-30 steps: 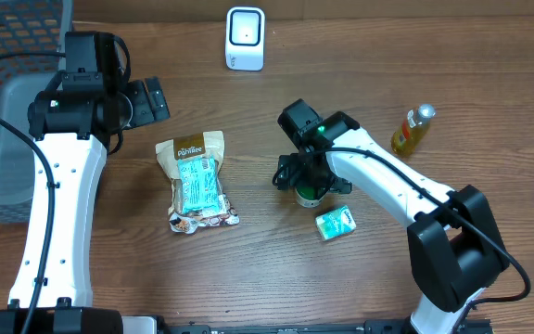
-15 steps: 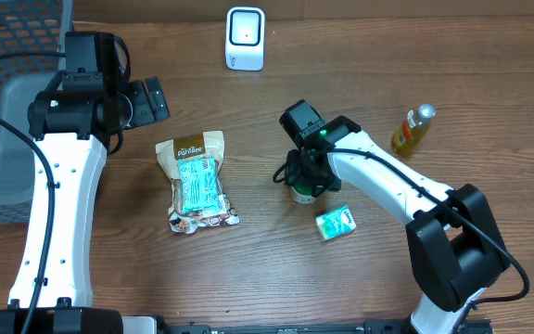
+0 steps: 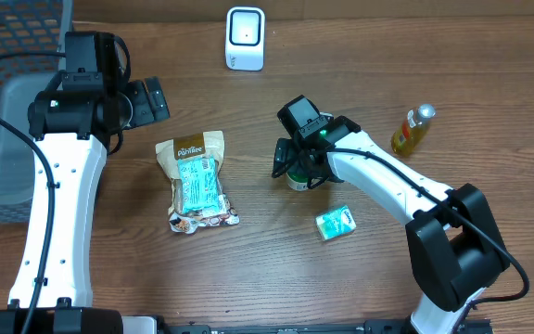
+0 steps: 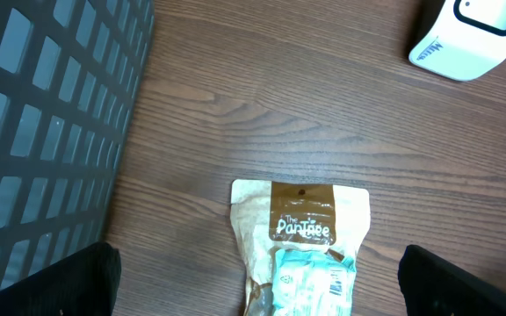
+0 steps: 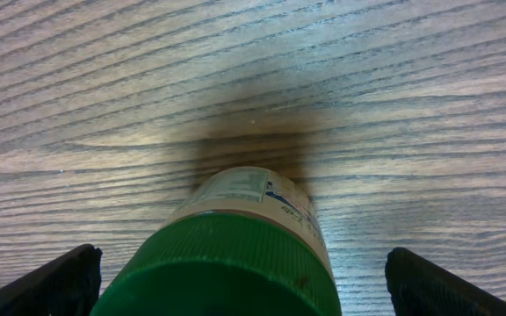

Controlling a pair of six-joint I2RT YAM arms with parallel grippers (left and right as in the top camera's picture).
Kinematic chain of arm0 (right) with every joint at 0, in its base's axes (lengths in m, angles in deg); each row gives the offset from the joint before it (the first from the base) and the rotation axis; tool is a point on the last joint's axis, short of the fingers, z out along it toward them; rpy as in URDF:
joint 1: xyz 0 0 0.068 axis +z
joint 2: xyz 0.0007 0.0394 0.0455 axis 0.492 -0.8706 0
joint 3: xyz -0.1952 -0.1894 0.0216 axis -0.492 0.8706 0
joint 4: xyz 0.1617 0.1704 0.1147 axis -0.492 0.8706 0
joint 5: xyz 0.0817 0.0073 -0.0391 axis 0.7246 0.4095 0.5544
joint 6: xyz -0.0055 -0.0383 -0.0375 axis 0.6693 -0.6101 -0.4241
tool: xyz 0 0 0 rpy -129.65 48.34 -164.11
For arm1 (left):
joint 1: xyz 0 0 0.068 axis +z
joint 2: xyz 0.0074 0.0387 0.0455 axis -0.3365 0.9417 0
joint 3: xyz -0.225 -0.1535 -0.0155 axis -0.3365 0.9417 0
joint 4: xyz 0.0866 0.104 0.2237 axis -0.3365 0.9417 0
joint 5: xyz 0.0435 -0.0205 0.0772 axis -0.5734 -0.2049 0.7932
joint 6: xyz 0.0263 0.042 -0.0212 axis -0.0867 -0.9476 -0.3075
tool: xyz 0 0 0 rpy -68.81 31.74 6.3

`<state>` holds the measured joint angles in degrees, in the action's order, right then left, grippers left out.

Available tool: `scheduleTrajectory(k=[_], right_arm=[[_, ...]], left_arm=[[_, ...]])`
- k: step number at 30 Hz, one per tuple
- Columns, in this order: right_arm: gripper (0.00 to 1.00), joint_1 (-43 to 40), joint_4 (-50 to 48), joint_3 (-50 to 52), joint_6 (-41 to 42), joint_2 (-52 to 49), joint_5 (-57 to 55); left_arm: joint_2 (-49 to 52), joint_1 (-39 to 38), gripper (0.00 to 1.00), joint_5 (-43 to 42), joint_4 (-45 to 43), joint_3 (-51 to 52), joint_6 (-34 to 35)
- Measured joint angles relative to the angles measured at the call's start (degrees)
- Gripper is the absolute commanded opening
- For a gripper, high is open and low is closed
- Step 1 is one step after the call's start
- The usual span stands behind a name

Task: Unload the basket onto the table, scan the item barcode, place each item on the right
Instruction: 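Lower the right gripper and grasp the green-lidded jar by its lid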

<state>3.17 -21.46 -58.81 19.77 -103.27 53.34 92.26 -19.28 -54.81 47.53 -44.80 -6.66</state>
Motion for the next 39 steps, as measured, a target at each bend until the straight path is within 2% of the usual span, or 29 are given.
scheduleTrajectory(k=[16, 19, 21, 24, 26, 32, 39], right_arm=[[0.93, 0.02, -2.84, 1.7, -2.56, 0.0, -0.37], [0.88, 0.0, -4.31, 3.43, -3.06, 0.0, -0.37], [0.77, 0.02, -4.61, 3.85, -3.3, 0.0, -0.39], [0.67, 0.02, -5.14, 3.85, -3.32, 0.0, -0.35], [0.65, 0.02, -4.61, 3.85, -3.37, 0.0, -0.39], [0.61, 0.02, 1.53, 1.53, -3.37, 0.0, -0.37], [0.61, -0.81, 15.04, -10.34, -3.37, -0.11, 4.55]], left_arm=[[0.0, 0.0, 1.0, 0.02, 0.0, 0.0, 0.0], [0.0, 0.0, 1.0, 0.0, 0.0, 0.0, 0.0], [0.0, 0.0, 1.0, 0.02, 0.0, 0.0, 0.0], [0.0, 0.0, 1.0, 0.0, 0.0, 0.0, 0.0], [0.0, 0.0, 1.0, 0.0, 0.0, 0.0, 0.0], [0.0, 0.0, 1.0, 0.0, 0.0, 0.0, 0.0], [0.0, 0.0, 1.0, 0.02, 0.02, 0.0, 0.0]])
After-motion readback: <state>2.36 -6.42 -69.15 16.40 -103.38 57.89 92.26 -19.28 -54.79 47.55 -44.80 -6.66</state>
